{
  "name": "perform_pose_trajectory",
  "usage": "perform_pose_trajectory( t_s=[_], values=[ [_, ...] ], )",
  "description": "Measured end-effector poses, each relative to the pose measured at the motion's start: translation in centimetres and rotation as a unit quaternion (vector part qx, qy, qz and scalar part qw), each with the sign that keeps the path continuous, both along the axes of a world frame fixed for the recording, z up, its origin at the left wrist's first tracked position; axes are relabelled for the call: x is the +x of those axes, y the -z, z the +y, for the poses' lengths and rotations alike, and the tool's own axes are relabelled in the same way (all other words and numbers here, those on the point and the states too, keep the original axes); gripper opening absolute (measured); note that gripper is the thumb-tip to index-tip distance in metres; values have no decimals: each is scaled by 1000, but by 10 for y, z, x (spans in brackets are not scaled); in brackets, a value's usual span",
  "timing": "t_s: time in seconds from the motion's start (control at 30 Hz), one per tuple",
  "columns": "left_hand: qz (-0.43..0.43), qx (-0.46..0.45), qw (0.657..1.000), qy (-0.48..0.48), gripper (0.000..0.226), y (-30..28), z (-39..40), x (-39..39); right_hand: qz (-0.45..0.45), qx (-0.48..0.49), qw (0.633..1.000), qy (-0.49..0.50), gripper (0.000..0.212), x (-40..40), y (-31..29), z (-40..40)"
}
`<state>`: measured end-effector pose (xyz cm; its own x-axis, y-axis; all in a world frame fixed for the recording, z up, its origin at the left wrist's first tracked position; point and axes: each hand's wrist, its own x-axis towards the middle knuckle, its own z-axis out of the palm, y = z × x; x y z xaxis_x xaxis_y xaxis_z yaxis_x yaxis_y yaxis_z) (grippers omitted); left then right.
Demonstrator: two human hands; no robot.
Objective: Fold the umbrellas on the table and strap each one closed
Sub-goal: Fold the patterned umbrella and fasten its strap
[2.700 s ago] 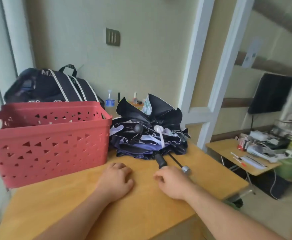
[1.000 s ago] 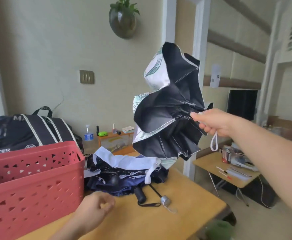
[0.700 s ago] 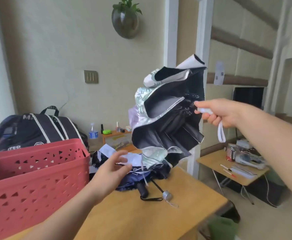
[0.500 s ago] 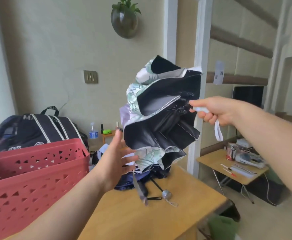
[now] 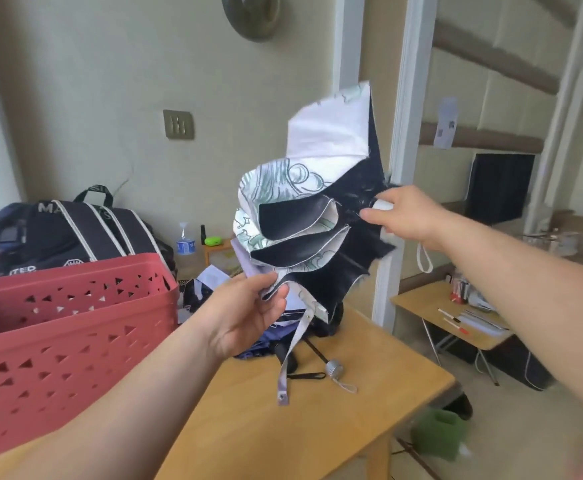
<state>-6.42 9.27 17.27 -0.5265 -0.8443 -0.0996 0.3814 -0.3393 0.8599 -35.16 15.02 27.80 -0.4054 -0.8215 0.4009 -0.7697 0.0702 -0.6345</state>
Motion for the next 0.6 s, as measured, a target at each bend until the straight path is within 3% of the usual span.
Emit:
perform_pose_trajectory(
  t_s=[0.1,0.17,0.3,0.4,0.47,0.53,0.57,0.6],
  values=[
    [-12,10,1000,2,3,23,0,8,28,18,999,-24,67,15,27,-10],
    [-27,34,999,6,7,56,3,22,20,52,997,-45,73,30,71,-18],
    [-120,100,987,39,28,140,23,66,-44,171,977,-118,67,66,206,-29],
    [-182,106,977,39,29,167,31,98,-39,195,972,-124,56,81,274,-40],
    [-216,55,973,55,36,170,26,119,-9,160,981,-105,54,83,279,-53],
    [-286,-60,953,79,43,171,17,141,31,128,988,-85,45,82,275,-63],
    [-337,-165,923,85,38,173,11,151,56,122,988,-82,41,81,275,-66],
    [-405,-307,859,61,30,178,3,159,81,119,986,-80,39,80,278,-68]
  ],
)
